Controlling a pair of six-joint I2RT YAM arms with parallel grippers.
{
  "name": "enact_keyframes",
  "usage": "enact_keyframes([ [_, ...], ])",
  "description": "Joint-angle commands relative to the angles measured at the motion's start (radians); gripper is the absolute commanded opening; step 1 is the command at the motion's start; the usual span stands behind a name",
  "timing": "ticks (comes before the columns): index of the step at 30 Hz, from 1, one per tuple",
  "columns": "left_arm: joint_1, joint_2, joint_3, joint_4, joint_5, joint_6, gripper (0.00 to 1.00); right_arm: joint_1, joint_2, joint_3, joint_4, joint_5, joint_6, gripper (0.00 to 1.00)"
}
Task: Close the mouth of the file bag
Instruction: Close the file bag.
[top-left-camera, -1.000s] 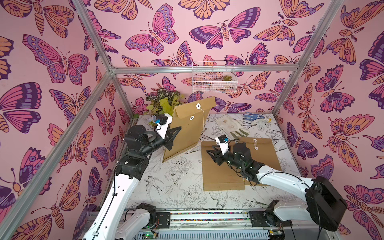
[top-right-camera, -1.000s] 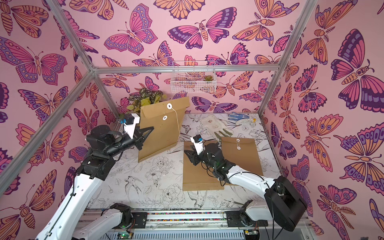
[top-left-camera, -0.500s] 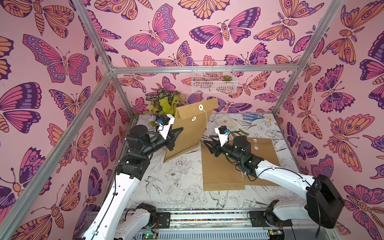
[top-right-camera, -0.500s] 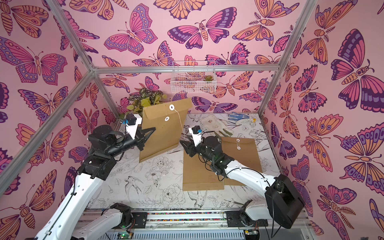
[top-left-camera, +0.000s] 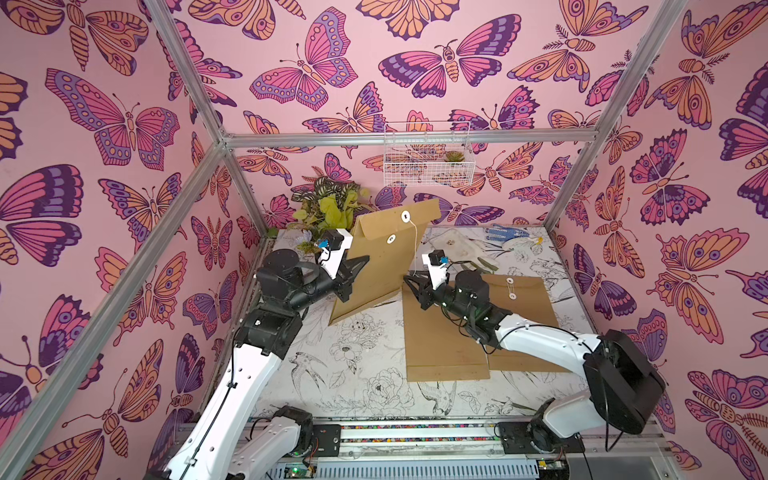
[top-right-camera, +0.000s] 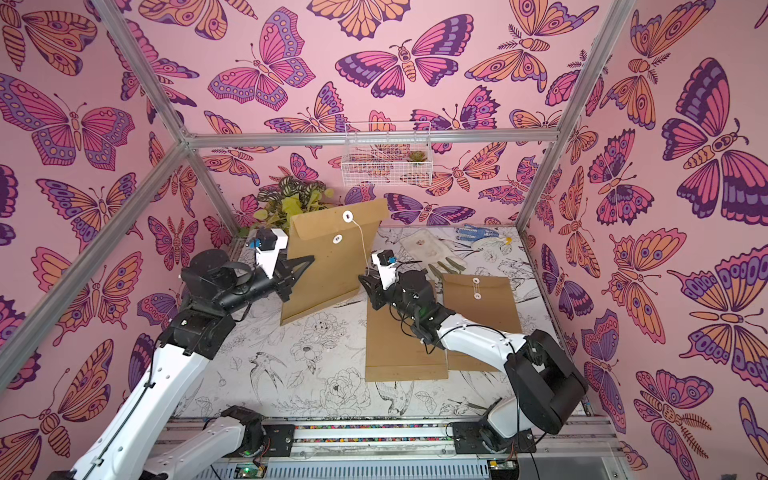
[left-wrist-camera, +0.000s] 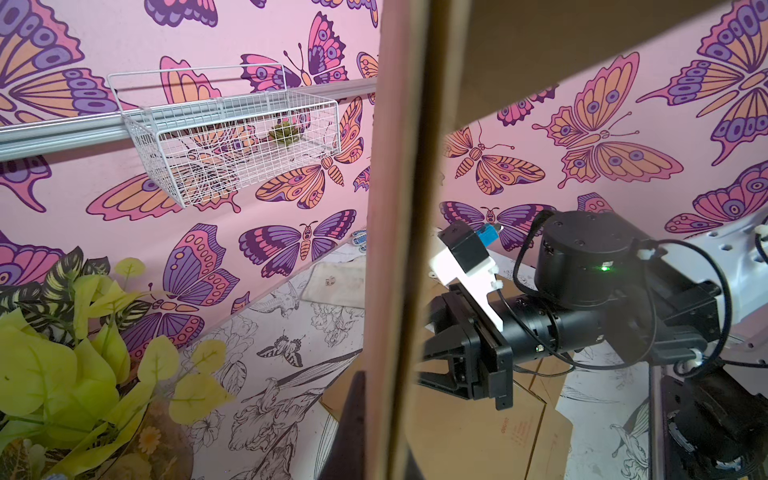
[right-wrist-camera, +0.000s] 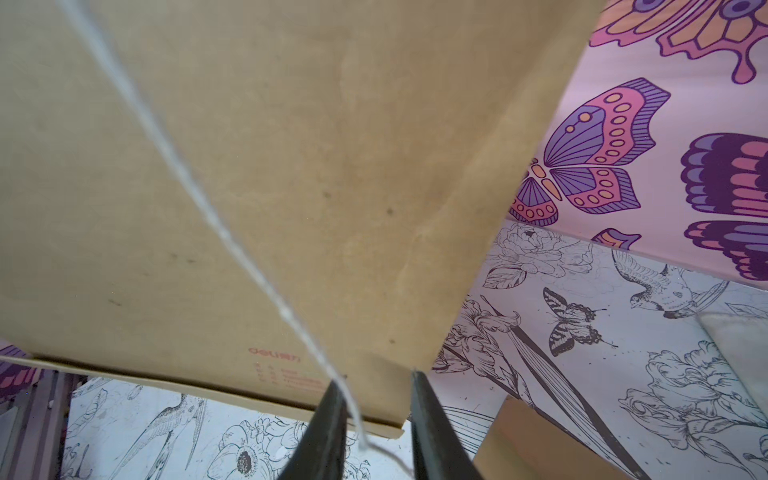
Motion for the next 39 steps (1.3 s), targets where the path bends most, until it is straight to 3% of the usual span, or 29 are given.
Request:
enact_keyframes([
  [1,-0.005,0.005,0.025,0.036,0.008,-0.01,0.0,-0.001,0.018,-0.016,0.079,-0.009,0.028,0.24],
  [16,-0.005,0.002,0.032,0.035,-0.003,-0.024,0.0,-0.001,0.046,-0.05,0.114,0.015,0.017,0.16],
  [22,-0.005,0.009,0.036,0.032,-0.015,-0.043,0.0,0.006,0.033,-0.047,0.094,0.025,-0.017,0.04],
  [24,-0.005,0.015,0.039,0.029,-0.024,-0.064,0.0,0.03,0.014,-0.046,0.065,0.058,-0.06,0.0],
  [33,-0.004,0.061,0.025,-0.005,-0.026,-0.145,0.0,0.265,-0.018,0.082,-0.265,0.346,-0.391,0.0],
  [39,-0.004,0.079,0.023,-0.032,0.042,-0.15,0.0,0.388,0.033,0.212,-0.409,0.456,-0.545,0.0],
])
